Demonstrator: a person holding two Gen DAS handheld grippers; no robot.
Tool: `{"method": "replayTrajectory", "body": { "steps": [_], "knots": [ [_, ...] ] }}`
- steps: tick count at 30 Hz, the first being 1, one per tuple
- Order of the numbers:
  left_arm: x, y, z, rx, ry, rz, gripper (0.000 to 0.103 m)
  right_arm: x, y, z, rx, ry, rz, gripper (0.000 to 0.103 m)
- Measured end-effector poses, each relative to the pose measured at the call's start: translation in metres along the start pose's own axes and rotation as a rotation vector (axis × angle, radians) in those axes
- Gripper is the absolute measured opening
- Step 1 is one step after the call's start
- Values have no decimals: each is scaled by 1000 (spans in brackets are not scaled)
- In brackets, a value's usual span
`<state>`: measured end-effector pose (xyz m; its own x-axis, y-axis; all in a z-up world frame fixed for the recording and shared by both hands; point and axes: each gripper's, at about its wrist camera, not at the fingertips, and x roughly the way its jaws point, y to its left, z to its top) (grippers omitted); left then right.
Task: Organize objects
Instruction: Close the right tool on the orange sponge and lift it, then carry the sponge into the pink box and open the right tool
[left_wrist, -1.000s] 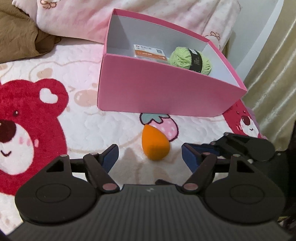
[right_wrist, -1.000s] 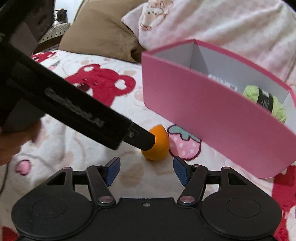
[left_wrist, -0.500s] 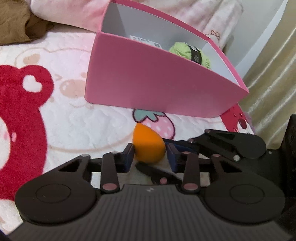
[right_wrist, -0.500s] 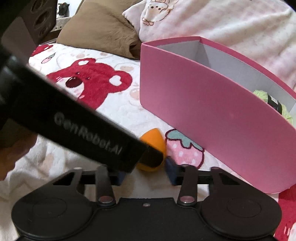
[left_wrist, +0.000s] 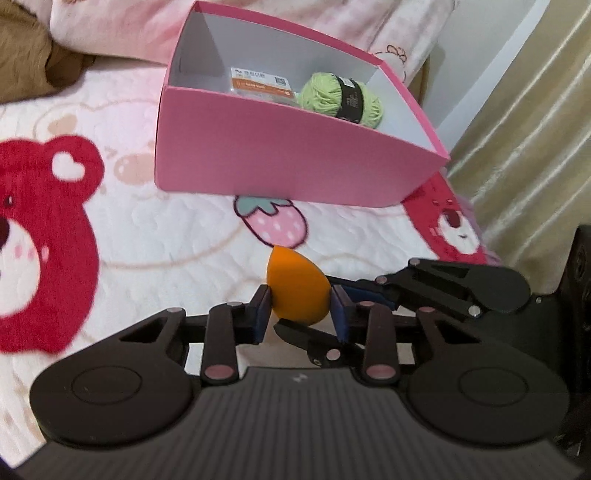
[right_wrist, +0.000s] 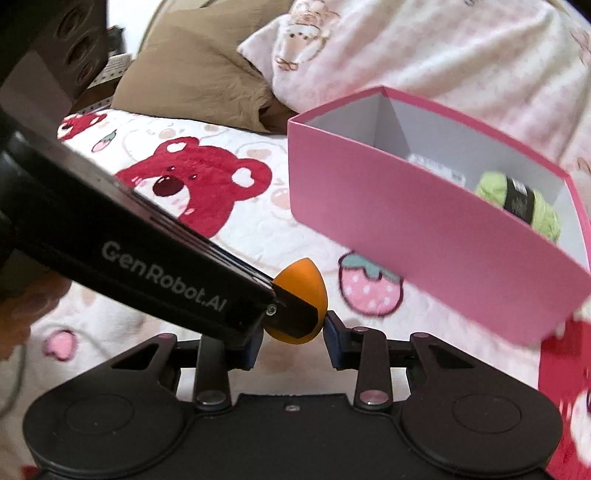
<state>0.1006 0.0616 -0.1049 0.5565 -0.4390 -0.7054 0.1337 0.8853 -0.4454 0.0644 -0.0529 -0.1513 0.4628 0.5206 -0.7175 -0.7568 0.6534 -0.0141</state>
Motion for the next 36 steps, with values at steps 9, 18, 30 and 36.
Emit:
{"method": "replayTrajectory", "body": {
  "steps": [9,18,30,36],
  "knots": [
    [-36,-33,17,64,4,-4,33,-44,-5,19,66,-17,9,42],
    [-70,-70,77,112,-23,39,33,-77,-26,75,34,-55,-13,42],
    [-35,-63,170,83,-41,78,33,-34,-97,145,73,-37,30,42],
    [20,-34,188,-8,-1,86,33,22,-126,150,141,42,63,42]
  ]
}}
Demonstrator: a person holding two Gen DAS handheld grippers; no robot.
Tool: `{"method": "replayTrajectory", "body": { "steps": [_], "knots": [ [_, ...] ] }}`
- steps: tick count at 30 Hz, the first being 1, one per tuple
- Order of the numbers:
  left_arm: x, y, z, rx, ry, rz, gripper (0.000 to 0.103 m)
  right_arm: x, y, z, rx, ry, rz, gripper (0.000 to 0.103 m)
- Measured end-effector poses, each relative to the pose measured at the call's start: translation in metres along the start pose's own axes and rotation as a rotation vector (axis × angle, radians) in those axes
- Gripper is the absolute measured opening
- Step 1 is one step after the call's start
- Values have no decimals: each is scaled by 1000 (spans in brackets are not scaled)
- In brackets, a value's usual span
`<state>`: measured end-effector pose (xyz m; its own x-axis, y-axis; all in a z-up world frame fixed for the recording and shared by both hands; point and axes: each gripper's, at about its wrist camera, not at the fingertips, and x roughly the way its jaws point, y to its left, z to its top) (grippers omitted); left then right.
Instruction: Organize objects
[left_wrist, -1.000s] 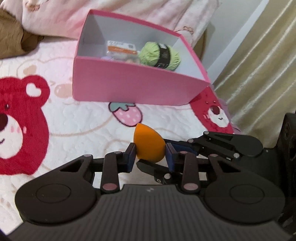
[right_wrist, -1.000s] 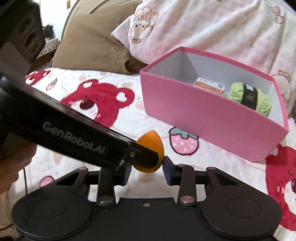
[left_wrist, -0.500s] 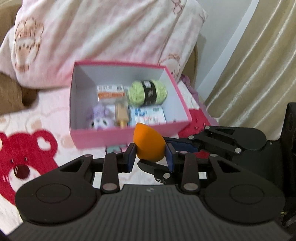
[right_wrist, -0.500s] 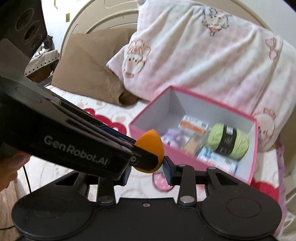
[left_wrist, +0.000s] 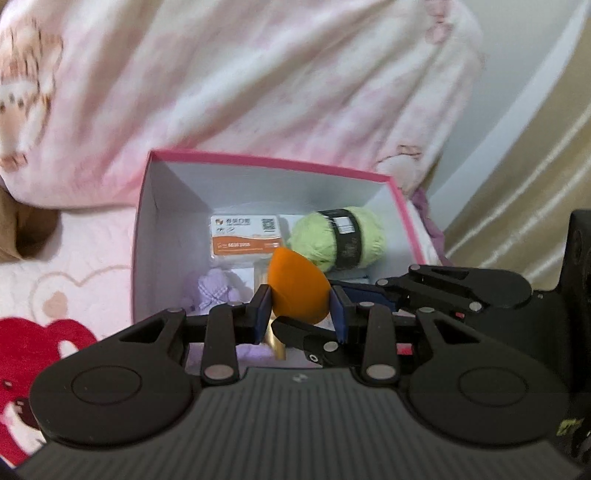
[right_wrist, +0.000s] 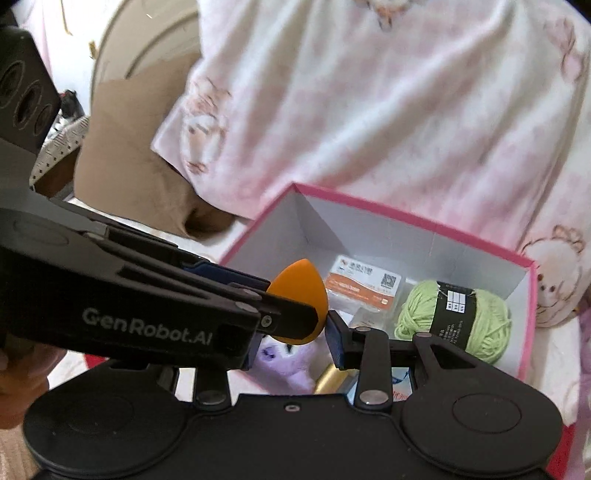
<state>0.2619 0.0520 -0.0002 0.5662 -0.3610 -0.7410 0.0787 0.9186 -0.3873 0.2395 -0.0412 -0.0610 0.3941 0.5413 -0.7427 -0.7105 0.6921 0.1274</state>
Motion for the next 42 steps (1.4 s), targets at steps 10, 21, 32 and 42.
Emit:
{"method": "replayTrajectory", "body": {
  "steps": [10,21,32,42],
  "knots": [
    [63,29,8,-90,56,6,33,62,-26,0,41,98,7,42],
    [89,48,4,-125,88,48,33,70,-34,-8,37,124,34,44],
    [75,31,2,-46,26,118,61,47,-31,-23,56,52,41,45],
    [9,1,-21,29,-70,215,88,-15,-18,-48,67,-76,73,45]
  ]
}}
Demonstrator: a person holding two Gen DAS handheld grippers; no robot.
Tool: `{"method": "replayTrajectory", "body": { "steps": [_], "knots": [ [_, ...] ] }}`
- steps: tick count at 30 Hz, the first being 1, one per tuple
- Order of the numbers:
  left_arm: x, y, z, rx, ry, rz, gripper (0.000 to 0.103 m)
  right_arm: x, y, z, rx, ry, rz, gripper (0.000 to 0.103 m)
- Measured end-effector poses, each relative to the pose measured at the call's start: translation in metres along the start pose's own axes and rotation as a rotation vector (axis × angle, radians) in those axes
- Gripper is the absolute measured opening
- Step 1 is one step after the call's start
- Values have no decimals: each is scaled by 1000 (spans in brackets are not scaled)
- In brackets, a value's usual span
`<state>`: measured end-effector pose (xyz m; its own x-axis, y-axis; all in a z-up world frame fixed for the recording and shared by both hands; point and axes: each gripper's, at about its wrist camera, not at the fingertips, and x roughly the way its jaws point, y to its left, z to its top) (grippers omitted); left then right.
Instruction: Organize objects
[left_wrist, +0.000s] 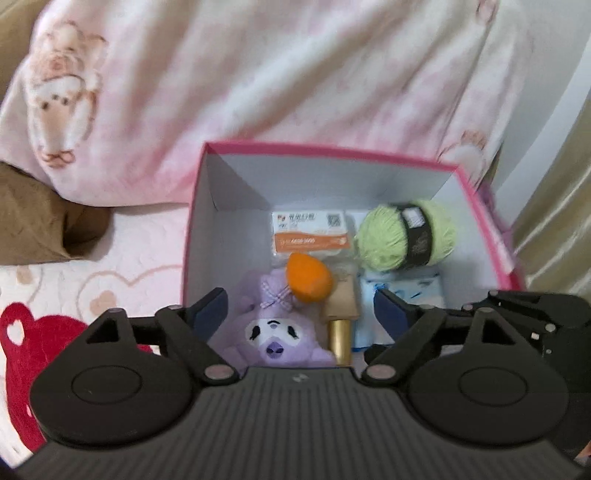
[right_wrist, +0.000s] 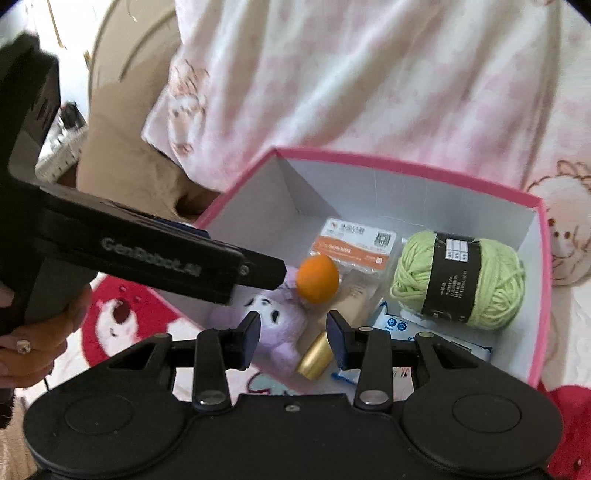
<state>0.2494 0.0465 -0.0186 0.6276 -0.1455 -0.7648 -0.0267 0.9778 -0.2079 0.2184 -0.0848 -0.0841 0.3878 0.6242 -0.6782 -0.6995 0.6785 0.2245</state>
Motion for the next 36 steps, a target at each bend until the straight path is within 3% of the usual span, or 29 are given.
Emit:
{"method": "replayTrajectory", "body": {
  "steps": [7,16,21,30,36],
  "knots": [
    [-57,10,-18,-51,-38,8,88,-51,10,-7,44,-81,-33,46],
    [-115,-8,-35,51,2,82,88,-106,24,-17,73,-149,-71,49],
    [-134,-14,-46,44,10,84,88,-133,31,-21,83,-174,-102,52],
    [-151,-14,-63,6,11,66,88,-139,40,-33,106,-125,-196,56],
    [-157,-8,-71,-22,19,46,88,-132,36,-45,198,-31,-215,59]
  ]
}}
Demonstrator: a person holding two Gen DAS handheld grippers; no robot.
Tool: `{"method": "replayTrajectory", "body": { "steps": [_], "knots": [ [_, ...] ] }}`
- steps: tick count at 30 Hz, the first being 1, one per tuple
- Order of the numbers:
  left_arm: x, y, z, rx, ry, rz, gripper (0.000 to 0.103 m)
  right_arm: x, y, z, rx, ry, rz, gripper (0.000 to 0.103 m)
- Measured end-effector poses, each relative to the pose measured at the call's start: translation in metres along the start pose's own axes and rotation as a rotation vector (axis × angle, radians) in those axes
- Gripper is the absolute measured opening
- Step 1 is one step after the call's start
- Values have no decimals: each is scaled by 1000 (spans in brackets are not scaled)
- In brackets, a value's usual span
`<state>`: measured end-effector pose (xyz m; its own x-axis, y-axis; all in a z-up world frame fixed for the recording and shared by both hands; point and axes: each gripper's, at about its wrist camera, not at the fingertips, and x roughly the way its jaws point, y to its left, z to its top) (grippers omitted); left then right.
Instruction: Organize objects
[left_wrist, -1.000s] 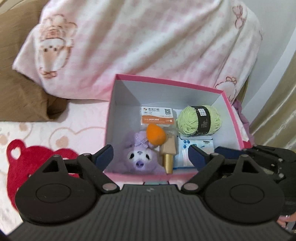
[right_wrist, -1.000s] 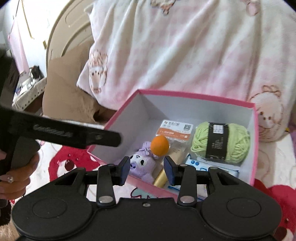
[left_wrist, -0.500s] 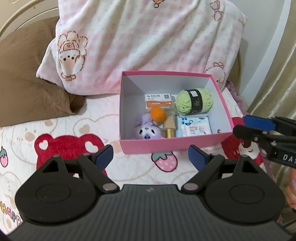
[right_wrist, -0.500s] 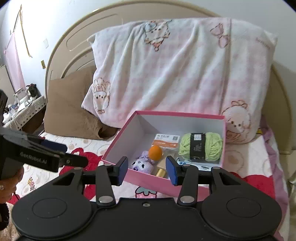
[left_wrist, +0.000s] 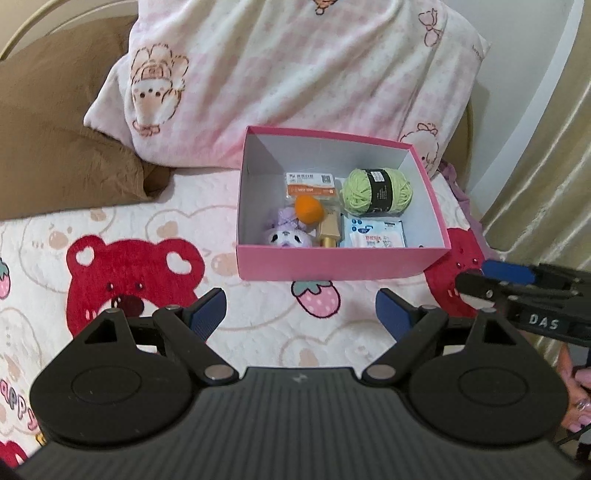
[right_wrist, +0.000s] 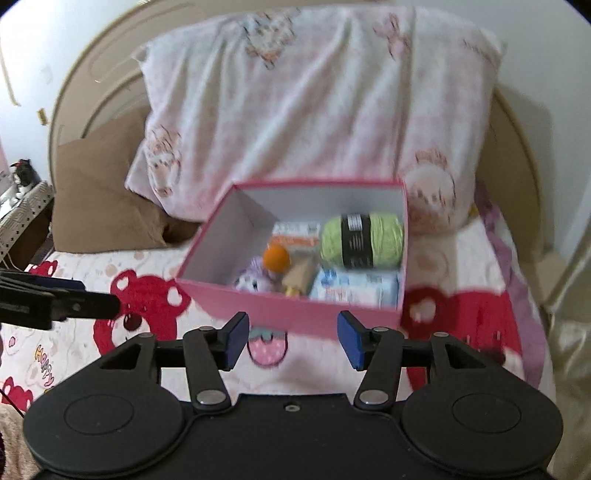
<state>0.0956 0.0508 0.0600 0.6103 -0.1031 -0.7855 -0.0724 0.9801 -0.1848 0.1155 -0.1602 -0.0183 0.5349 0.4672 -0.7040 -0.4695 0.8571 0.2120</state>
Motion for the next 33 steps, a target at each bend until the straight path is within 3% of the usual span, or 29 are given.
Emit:
{"method": "replayTrajectory", "body": {
  "steps": [9,17,20,25,33],
  "knots": [
    [13,-4,-17,4,66,-10,88,-3,7,-19,13,45,-12,62],
    [18,-4,-25,-16,106,15,96,-12,12,-24,4,83,-112,65],
    [14,-4,-28,-21,98,30,98,-16,13,-27,12,91,-122,70],
    [6,-9,-32,5,98,85,99,-21,20,-31,-3,95,-189,86],
    [2,-6,-39,-4,111,83,99,-29,30,-37,-3,90,-218,88]
  ]
}}
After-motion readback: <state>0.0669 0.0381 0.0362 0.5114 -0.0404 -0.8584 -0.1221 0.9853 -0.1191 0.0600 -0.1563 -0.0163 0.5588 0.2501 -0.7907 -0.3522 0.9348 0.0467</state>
